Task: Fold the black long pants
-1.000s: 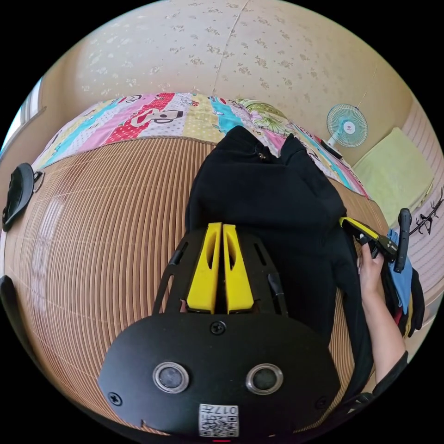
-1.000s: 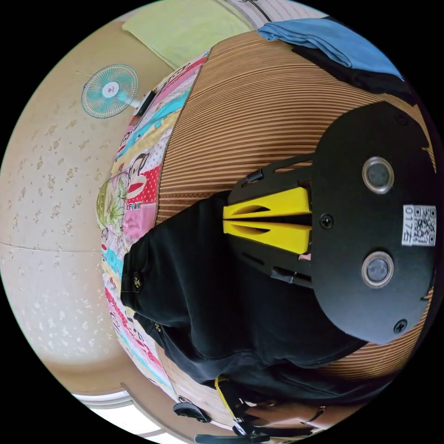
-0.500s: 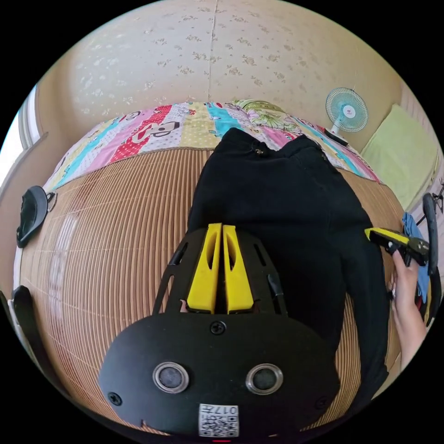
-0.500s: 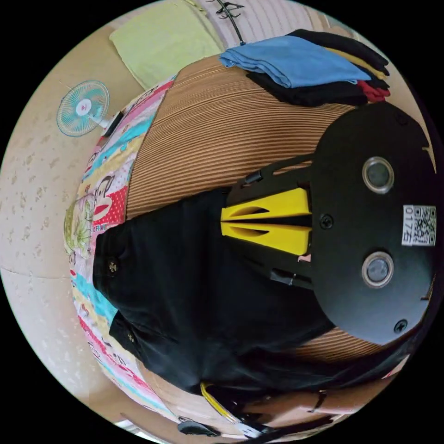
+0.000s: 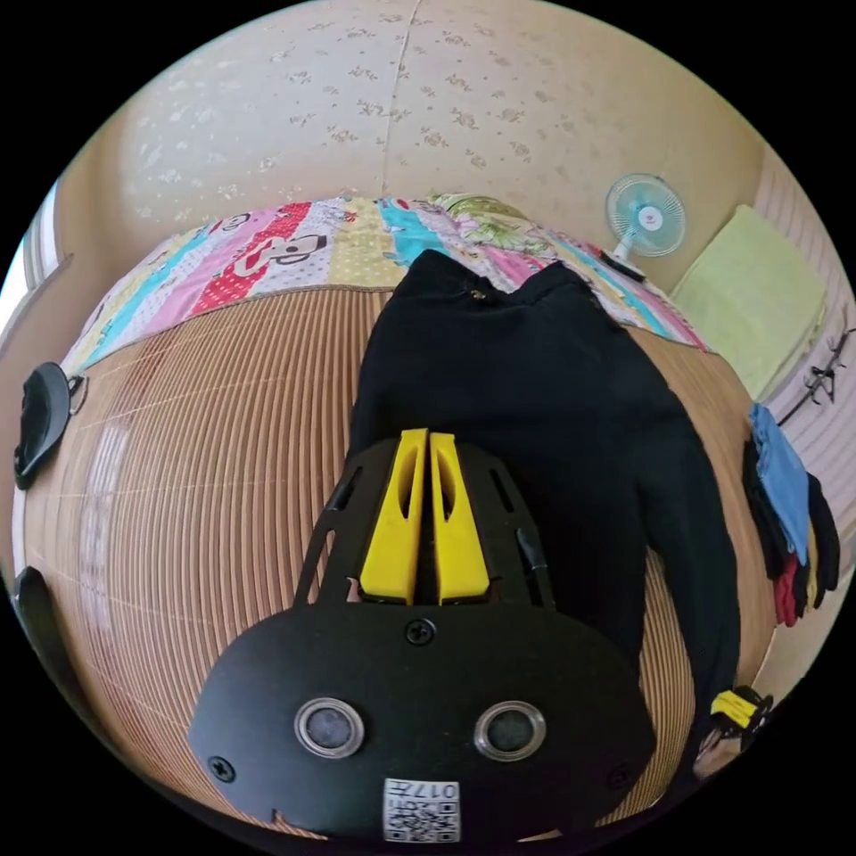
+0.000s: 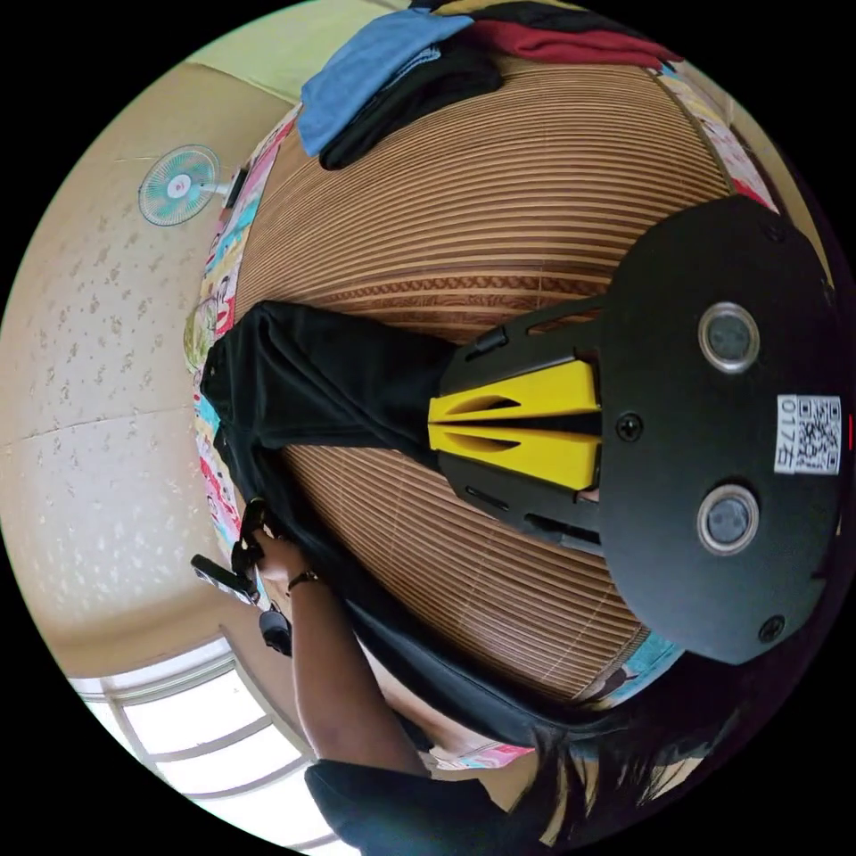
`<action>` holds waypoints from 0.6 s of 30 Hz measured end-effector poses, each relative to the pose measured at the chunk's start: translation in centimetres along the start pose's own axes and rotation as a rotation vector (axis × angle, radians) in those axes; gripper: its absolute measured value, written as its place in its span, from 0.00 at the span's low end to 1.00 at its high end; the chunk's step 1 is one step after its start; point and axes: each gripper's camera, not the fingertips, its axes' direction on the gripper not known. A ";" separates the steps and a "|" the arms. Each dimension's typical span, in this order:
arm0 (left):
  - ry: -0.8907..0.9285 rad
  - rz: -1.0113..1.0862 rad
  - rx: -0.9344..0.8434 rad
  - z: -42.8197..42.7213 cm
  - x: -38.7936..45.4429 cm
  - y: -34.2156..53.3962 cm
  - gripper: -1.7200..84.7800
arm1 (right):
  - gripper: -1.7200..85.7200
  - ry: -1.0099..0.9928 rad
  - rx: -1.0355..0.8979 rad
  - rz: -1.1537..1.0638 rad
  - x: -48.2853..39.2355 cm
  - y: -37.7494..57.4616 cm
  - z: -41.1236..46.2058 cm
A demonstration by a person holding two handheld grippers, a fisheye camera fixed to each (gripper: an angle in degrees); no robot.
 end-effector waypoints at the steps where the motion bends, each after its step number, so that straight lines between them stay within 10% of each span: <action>1: 0.046 0.008 0.042 -1.2 -0.3 0.5 0.01 | 0.02 0.013 0.002 -0.022 -0.1 -0.1 0.0; 6: 0.221 -0.028 0.219 -10.4 1.3 9.4 0.01 | 0.02 0.081 -0.027 -0.064 0.3 -0.8 0.7; 18: 0.557 0.039 -0.180 -24.4 13.7 37.9 0.12 | 0.02 0.028 -0.027 0.006 5.7 -2.6 -0.2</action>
